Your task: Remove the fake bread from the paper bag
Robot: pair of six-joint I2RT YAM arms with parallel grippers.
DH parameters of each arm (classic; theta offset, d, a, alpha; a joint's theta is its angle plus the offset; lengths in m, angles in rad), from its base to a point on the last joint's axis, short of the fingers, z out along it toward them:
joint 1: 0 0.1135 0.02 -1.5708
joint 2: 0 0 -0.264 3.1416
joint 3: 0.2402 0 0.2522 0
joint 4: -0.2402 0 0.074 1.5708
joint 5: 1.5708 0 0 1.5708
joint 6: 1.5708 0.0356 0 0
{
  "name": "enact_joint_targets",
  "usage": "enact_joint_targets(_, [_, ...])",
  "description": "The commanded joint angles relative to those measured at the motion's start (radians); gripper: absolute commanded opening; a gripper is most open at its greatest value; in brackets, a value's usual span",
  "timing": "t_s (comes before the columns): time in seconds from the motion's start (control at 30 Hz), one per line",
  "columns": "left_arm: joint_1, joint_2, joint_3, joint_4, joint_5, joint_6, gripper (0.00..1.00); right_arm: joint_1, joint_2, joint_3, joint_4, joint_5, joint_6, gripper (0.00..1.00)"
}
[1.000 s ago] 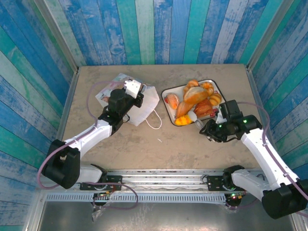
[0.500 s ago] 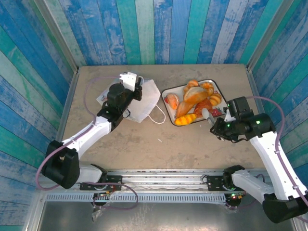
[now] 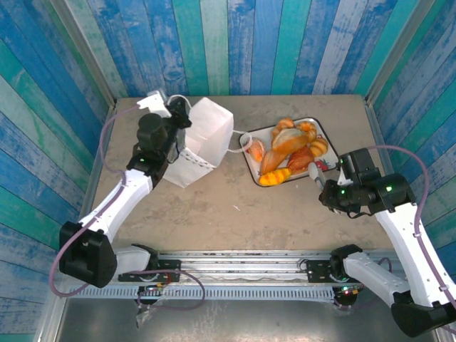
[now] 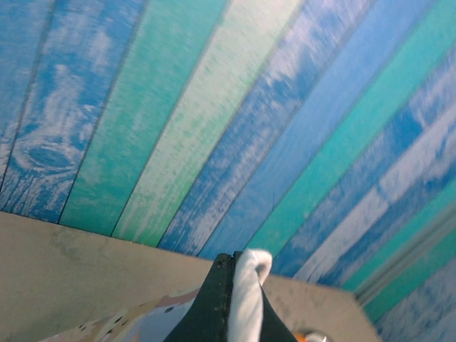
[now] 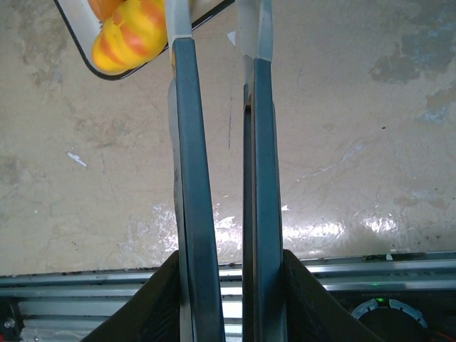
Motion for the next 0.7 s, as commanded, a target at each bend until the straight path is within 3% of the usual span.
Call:
enact_joint_targets(0.0, [0.047, -0.050, -0.019, 0.068, 0.038, -0.218, 0.00, 0.075, -0.002, 0.025, 0.026, 0.060, 0.035, 0.33])
enact_joint_targets(0.2, [0.133, -0.009, -0.094, 0.207, 0.083, -0.404, 0.00, 0.366, 0.117, 0.080, 0.064, 0.223, 0.146, 0.33])
enact_joint_targets(0.33, [0.178, 0.061, -0.118, 0.333, 0.127, -0.541, 0.00, 0.501, 0.231, 0.137, 0.124, 0.279, 0.161, 0.33])
enact_joint_targets(0.67, [0.193, 0.204, -0.076, 0.584, 0.131, -0.747, 0.00, 0.618, 0.516, 0.258, 0.287, 0.276, 0.071, 0.33])
